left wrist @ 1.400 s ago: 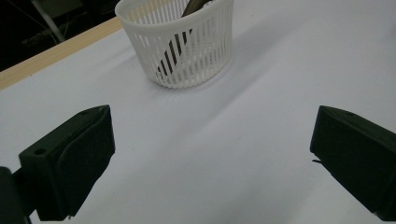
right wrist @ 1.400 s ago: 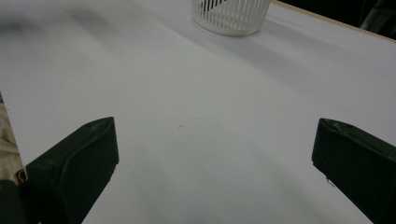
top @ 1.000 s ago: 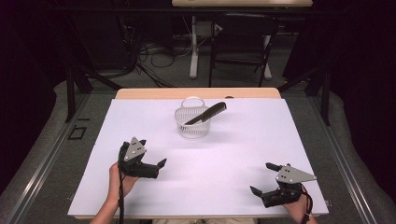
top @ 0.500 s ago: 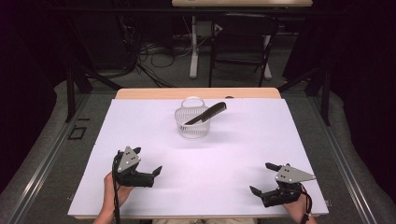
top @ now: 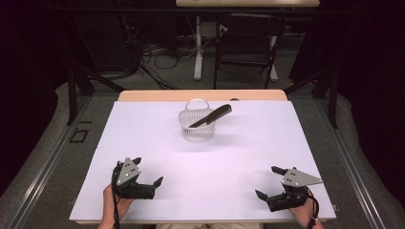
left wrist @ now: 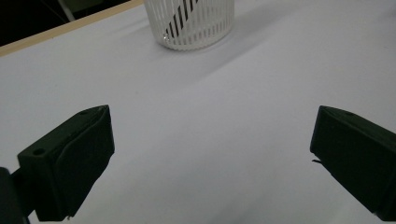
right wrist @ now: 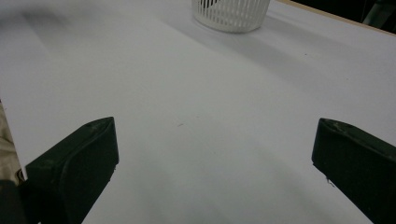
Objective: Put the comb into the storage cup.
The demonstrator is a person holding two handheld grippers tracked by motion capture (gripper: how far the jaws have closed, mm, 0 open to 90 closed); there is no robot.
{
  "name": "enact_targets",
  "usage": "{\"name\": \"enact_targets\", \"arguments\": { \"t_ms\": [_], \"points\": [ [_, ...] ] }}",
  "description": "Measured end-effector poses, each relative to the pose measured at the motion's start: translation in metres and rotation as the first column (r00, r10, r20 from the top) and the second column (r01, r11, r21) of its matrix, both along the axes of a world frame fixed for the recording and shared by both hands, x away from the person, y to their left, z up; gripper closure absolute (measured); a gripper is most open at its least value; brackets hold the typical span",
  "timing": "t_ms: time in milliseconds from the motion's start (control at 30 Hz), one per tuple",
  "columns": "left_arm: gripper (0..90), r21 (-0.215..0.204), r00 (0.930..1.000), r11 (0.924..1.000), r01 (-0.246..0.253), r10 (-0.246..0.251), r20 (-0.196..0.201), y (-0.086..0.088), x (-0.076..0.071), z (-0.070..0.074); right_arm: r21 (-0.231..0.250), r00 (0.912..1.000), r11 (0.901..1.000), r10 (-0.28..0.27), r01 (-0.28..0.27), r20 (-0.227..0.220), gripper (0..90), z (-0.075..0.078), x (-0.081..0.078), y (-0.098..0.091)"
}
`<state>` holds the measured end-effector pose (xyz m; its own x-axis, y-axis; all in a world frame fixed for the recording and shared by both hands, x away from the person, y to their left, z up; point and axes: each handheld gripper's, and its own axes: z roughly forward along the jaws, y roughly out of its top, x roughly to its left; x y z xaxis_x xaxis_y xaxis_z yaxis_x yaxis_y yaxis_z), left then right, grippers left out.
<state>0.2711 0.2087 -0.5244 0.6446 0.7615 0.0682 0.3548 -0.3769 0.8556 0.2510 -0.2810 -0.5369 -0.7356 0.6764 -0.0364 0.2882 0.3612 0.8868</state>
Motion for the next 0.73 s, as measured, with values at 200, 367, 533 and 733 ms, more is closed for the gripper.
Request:
{"name": "enact_targets", "arguments": {
  "t_ms": [200,367,533,733],
  "points": [
    [0.0,-0.001,1.0,1.0,-0.002,0.002,-0.006,0.003,-0.006,-0.002,0.001,1.0,1.0,-0.008,0.008,0.002,0.1,0.0,0.0,-0.001],
    [0.0,0.004,1.0,1.0,-0.006,0.006,-0.008,0.006,-0.012,-0.003,0.001,0.9999,0.9999,-0.01,0.01,-0.001,0.1,0.0,-0.001,-0.001],
    [0.0,0.003,0.9996,1.0,-0.001,0.001,-0.029,0.008,-0.015,-0.006,0.0,1.0,1.0,-0.009,0.009,0.002,0.1,0.0,0.0,-0.001],
    [0.0,0.006,0.9992,1.0,0.003,-0.003,-0.04,0.008,-0.013,-0.006,-0.001,1.0,1.0,-0.007,0.007,0.005,0.1,0.001,-0.002,0.0]
  ]
}}
